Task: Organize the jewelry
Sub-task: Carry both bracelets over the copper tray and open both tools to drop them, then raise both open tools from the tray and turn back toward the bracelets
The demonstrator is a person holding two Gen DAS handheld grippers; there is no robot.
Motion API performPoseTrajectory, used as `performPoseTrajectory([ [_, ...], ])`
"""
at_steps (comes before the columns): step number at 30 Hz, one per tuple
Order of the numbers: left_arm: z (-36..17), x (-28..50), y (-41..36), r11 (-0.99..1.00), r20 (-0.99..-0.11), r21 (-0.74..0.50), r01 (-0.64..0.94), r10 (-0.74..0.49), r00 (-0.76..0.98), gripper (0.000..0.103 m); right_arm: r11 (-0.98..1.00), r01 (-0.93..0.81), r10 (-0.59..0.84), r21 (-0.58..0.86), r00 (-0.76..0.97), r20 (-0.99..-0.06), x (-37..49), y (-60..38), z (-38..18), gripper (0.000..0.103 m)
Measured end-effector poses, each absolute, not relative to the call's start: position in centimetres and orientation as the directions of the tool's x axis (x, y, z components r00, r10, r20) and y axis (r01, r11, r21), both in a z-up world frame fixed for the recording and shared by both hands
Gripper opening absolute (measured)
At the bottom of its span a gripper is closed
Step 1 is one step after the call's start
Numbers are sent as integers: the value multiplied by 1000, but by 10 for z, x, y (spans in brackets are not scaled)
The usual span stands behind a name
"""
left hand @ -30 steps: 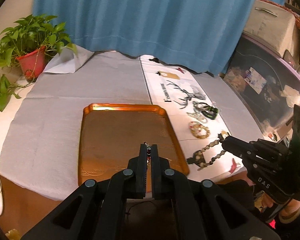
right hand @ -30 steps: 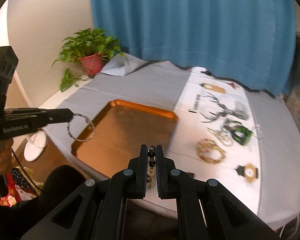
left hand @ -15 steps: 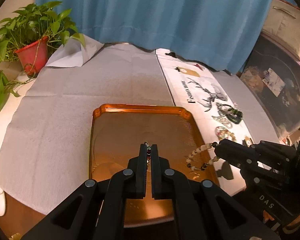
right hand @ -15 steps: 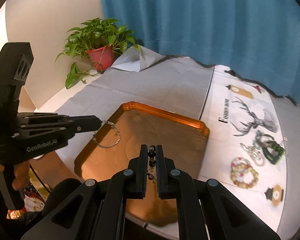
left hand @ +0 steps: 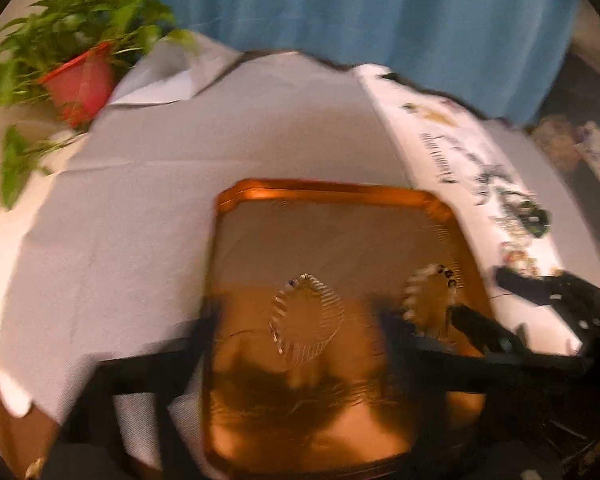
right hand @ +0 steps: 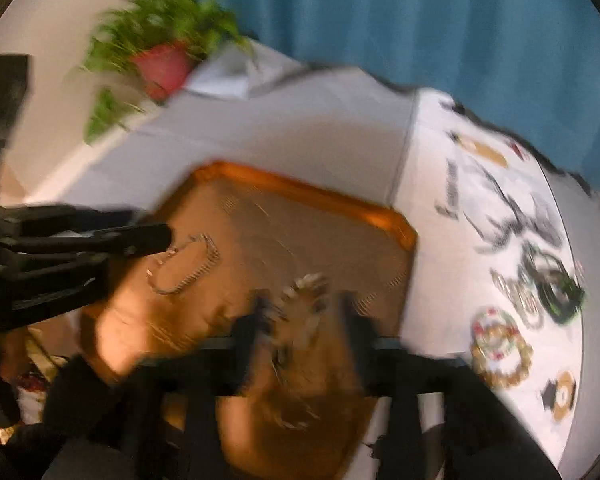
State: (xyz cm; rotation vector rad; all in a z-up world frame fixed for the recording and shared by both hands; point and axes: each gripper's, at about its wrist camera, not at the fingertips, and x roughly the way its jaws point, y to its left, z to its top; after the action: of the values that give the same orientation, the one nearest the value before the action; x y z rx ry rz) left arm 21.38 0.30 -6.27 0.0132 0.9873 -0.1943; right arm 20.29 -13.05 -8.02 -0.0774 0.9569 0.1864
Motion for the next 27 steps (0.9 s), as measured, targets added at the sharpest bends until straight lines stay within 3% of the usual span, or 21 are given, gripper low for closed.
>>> performPoseTrajectory([
  [8,-40,147,13,984,-791,-66,166,-153,592,97,983,-140,178,116,608,-774,137,-153,-56,67],
  [27,21,41,-18,978,-724,-72,195,-186,664,97,995,-47,97,93,727,-680,6,-178,0,72],
])
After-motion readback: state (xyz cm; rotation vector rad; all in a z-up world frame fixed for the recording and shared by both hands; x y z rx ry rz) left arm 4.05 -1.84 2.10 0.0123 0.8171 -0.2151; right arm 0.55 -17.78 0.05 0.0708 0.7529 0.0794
